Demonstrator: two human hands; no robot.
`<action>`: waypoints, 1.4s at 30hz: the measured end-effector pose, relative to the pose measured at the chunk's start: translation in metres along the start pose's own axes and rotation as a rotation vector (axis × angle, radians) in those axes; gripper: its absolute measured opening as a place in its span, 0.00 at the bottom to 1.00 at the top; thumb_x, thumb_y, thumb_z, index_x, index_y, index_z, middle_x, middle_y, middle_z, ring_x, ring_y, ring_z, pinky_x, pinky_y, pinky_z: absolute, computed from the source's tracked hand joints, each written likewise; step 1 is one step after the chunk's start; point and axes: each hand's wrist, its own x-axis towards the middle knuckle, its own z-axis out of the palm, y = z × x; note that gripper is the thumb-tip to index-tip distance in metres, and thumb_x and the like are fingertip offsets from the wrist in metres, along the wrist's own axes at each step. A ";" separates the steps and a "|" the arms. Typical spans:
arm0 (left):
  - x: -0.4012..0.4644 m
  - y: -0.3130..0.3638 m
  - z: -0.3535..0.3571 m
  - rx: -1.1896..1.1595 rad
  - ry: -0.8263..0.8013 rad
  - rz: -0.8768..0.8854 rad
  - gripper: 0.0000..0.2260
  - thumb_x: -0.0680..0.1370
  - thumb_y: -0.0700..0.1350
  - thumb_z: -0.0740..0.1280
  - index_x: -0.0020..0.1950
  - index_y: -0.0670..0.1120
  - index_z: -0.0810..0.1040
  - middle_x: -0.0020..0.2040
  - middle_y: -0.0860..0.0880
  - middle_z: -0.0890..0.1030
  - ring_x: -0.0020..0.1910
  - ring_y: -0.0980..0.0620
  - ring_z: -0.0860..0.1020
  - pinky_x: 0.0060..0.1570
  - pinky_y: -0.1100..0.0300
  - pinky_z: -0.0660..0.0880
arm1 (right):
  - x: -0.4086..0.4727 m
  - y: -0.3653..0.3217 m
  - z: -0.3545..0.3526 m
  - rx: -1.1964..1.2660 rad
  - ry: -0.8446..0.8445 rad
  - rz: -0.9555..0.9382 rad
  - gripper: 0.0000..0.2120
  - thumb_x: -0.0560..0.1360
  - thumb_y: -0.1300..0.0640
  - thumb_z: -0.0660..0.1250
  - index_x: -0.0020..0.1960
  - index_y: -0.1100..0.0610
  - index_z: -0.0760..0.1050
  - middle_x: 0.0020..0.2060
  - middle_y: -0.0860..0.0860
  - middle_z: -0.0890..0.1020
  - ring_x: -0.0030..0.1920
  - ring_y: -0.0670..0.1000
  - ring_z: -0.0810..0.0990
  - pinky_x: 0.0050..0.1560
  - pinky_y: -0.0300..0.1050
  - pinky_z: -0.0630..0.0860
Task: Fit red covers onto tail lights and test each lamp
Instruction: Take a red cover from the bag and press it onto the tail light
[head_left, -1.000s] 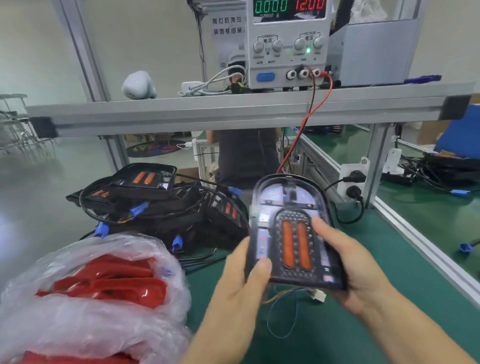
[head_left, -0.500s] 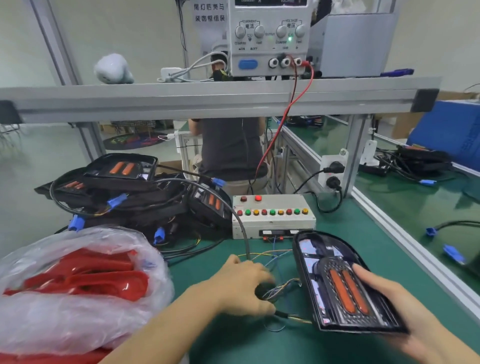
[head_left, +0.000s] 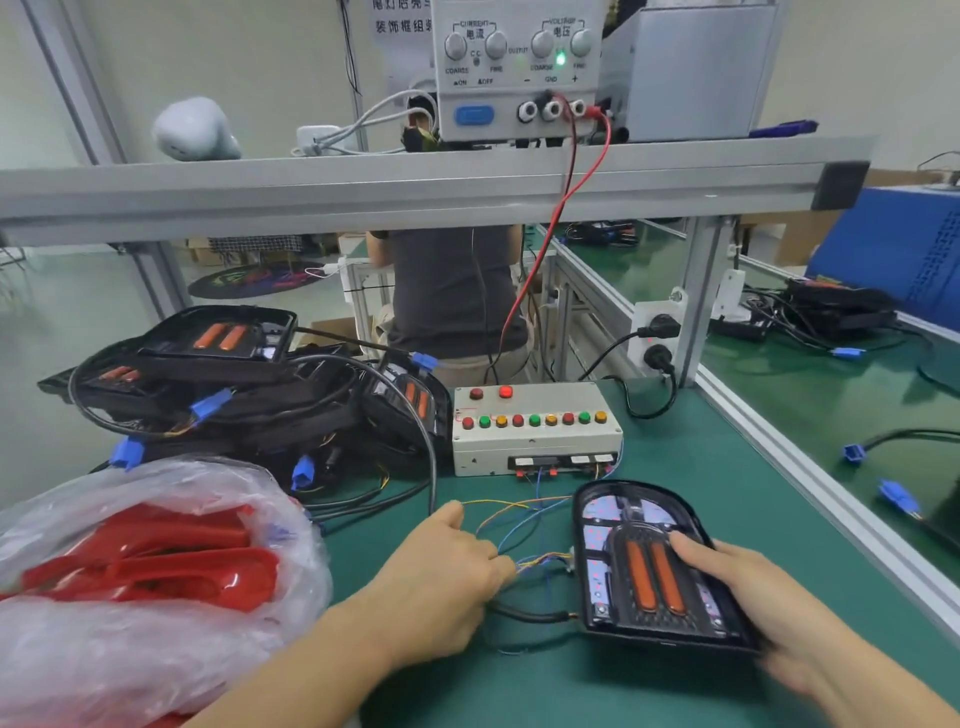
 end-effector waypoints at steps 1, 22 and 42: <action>0.000 -0.001 -0.001 -0.001 -0.054 -0.039 0.09 0.59 0.47 0.69 0.36 0.51 0.72 0.32 0.54 0.78 0.31 0.53 0.76 0.43 0.60 0.62 | 0.003 -0.002 0.005 -0.015 -0.004 -0.001 0.12 0.78 0.59 0.65 0.56 0.66 0.78 0.45 0.66 0.84 0.33 0.59 0.84 0.29 0.46 0.80; -0.119 -0.130 -0.054 -0.159 -0.144 -0.796 0.07 0.70 0.55 0.68 0.47 0.61 0.78 0.48 0.58 0.79 0.50 0.56 0.77 0.48 0.60 0.74 | 0.018 -0.004 0.013 -0.441 0.066 -0.239 0.06 0.76 0.54 0.69 0.50 0.53 0.83 0.41 0.50 0.87 0.41 0.52 0.87 0.45 0.45 0.78; -0.131 -0.131 0.012 -0.466 -0.264 -0.514 0.14 0.60 0.62 0.66 0.44 0.65 0.78 0.45 0.62 0.74 0.45 0.66 0.74 0.48 0.66 0.71 | 0.026 -0.003 0.009 -0.624 0.077 -0.273 0.07 0.76 0.50 0.68 0.47 0.52 0.83 0.39 0.46 0.87 0.39 0.47 0.86 0.49 0.46 0.78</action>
